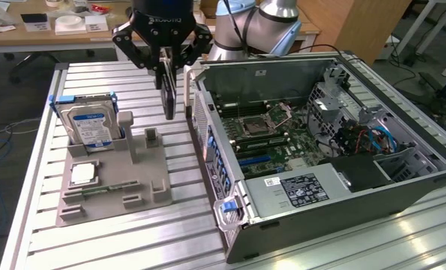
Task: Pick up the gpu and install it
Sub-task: 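Pick up the gpu and move the gpu toward the slot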
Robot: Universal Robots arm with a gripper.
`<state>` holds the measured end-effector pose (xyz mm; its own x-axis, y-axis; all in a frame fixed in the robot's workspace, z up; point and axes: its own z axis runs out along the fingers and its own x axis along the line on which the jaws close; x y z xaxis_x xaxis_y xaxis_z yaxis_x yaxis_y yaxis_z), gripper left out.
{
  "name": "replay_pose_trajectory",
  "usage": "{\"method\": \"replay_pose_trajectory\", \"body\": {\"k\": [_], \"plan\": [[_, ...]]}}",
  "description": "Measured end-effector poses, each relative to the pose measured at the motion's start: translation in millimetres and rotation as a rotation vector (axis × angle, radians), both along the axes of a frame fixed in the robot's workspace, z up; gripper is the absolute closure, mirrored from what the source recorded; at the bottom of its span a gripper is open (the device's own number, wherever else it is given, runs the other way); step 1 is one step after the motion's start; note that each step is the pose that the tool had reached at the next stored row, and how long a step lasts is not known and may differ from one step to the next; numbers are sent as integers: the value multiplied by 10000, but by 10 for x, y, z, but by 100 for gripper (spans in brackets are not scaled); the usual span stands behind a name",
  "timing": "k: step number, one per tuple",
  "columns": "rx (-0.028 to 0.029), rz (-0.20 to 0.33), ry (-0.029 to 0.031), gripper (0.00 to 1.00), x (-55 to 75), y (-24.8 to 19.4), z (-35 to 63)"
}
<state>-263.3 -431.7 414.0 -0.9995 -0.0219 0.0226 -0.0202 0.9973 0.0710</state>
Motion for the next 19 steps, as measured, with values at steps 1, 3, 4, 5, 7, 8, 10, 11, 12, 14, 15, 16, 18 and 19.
{"method": "replay_pose_trajectory", "body": {"k": [1,3,4,5,7,8,10,11,12,14,15,16,18,19], "plan": [[0,-3,0,72,16,0,-1],[1,-12,-1,72,47,0,-4],[1,-16,-1,72,64,0,-5],[1,-19,-1,72,81,0,-6],[1,-24,-1,72,112,0,-8],[1,-25,-2,72,127,0,-9],[0,-28,0,72,155,0,-10],[1,-30,-1,72,170,0,-12],[1,-30,-1,72,185,0,-12],[0,-31,0,72,216,0,-14],[1,-32,-1,72,230,0,-15],[1,-33,-1,72,246,0,-16],[1,-34,-1,72,275,0,-18],[1,-35,-1,72,293,0,-20]]}}
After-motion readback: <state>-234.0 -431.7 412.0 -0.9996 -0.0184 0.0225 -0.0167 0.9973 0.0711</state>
